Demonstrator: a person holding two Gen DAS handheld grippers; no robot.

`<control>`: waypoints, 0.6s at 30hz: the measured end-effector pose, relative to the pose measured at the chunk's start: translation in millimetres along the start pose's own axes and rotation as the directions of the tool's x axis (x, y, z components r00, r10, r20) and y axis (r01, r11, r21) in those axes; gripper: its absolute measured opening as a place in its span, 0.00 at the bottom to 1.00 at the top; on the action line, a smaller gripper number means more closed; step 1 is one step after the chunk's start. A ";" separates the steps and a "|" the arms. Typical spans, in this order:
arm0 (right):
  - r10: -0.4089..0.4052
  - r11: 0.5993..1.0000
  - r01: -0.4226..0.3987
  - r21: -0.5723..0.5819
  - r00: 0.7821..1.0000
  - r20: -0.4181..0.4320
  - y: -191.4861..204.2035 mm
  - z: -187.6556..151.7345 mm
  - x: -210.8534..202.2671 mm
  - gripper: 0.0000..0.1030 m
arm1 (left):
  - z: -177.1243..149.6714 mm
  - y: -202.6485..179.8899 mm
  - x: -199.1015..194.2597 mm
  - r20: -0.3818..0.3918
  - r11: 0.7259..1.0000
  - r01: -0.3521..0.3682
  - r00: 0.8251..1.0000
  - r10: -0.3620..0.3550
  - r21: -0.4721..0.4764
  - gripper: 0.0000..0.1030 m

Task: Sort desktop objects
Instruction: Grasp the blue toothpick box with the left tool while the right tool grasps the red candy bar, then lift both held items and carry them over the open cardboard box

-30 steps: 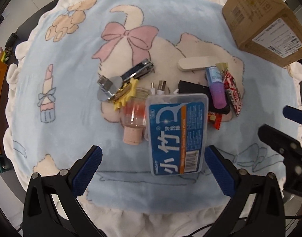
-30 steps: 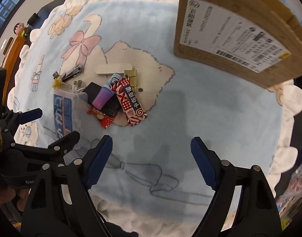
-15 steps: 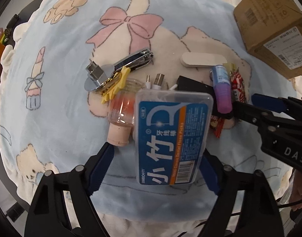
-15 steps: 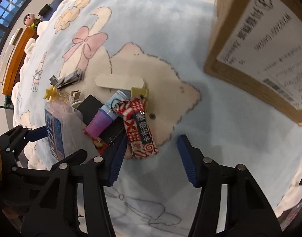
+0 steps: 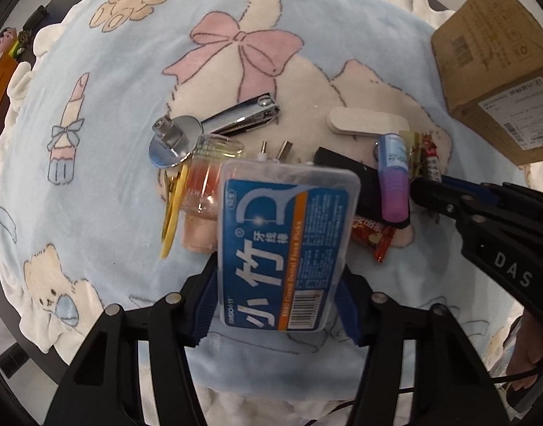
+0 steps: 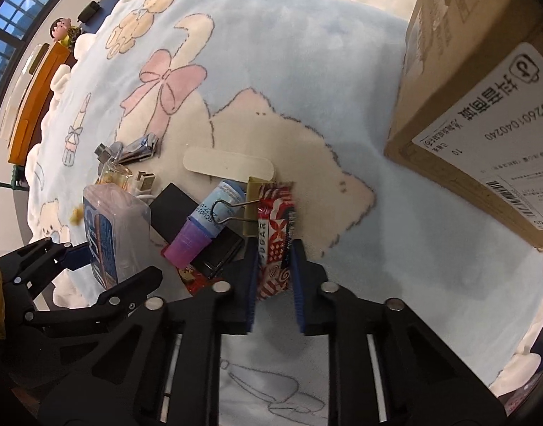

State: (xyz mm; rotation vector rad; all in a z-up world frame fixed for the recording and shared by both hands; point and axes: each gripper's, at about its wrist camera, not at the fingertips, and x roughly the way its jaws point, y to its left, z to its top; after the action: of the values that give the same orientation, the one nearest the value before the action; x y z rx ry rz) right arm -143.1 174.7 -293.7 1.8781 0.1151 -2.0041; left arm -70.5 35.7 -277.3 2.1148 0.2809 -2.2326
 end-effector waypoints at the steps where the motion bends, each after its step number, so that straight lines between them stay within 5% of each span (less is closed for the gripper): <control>1: 0.003 1.000 -0.003 0.003 1.000 0.000 -0.1 -0.1 -0.1 0.09 | 0.5 0.2 -0.6 0.001 1.000 0.003 1.000 -0.003 -0.003 0.55; 11: 0.010 0.998 -0.012 0.066 0.999 0.037 1.6 -4.7 -32.1 0.09 | 9.4 8.6 -34.0 0.021 1.000 0.010 1.000 -0.011 0.028 0.55; 18: 0.011 0.989 -0.021 0.144 0.997 0.070 11.1 -25.9 -95.3 0.09 | 5.4 23.6 -100.5 0.070 0.997 0.021 0.997 -0.027 0.077 0.55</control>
State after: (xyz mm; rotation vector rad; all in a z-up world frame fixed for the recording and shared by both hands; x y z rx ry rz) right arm -112.6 194.1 -201.2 1.8858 -0.0659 -2.1143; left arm -65.8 3.0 -179.3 2.0734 0.2223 -2.3626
